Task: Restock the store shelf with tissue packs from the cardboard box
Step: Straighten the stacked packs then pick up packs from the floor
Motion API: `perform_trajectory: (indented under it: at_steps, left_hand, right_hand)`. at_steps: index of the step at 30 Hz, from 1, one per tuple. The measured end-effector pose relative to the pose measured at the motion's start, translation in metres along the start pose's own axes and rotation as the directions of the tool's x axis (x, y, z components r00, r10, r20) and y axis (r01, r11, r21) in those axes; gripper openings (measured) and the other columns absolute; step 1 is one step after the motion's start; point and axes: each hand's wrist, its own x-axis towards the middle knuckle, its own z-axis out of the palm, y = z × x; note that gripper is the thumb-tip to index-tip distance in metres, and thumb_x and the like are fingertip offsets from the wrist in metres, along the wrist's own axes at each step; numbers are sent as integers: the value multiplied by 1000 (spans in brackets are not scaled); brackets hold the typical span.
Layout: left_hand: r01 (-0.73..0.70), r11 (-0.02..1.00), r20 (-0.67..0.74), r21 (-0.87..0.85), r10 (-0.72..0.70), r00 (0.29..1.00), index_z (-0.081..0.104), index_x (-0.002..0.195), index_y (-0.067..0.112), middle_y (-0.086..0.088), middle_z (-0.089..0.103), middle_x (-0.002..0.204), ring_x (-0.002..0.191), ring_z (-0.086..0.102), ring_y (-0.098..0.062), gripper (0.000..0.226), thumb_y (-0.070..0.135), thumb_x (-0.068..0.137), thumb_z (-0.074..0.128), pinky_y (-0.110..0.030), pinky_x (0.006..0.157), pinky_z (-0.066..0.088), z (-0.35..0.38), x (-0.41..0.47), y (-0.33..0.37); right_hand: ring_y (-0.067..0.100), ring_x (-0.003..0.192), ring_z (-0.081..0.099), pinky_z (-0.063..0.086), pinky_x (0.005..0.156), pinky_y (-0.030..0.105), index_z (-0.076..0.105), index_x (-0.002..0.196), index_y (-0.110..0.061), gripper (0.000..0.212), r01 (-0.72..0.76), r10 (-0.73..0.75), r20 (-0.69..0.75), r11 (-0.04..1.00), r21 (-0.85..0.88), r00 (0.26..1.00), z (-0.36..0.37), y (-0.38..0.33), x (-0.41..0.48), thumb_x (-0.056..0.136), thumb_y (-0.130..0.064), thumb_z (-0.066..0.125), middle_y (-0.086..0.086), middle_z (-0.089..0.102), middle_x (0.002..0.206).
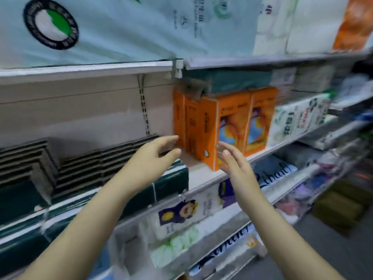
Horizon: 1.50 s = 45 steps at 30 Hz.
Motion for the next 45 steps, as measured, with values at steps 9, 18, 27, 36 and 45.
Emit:
perform_trajectory:
  at_steps: [9,18,27,36,45]
  left_hand:
    - [-70,893,163,-445,158,974,47,140,24,15,49,140,120,47,12,42,22,98,52,1,93,36,187,20,97]
    - [62,809,445,-585,256,858,38,146,37,27,39,145,124,40,16,48,34,99,48,-4,93,35,315,37,130]
    - [188,787,689,-588,366,626,43,143,33,22,37,148,137,32,4,44,24,100,48,-26,115,26,435,74,126]
    - [126,835,825,-536,486,290,39,128,47,6,30,156,142,27,-5,39,22,99,49,-25,115,23,533,49,143]
    - [88,903,906,-421,424,-15,39,144,34,26,35,141,130,29,9,47,25,99,51,-15,103,26,608,-38,182]
  right_hand:
    - [-2,125,49,38,106,27,56,123,-38,27,-31,23,-336,999,-21,942,-197,0,-52,105,-35,37,-18,58,131]
    - [-3,127,48,35,108,28,61,117,-39,34,-81,63,-639,997,0,767,-291,52,-91,91,-47,40,-19,58,133]
    - [-3,132,42,29,118,36,53,128,-37,40,-214,137,-903,976,52,407,-336,111,-123,93,-50,39,-17,50,141]
    - [-14,124,41,29,118,38,51,129,-38,33,-209,133,-990,968,140,-47,-339,145,-208,98,-48,43,-26,49,134]
    - [0,133,42,31,114,31,52,137,-31,37,-189,188,-896,941,282,-402,-353,176,-344,104,-39,38,-17,49,142]
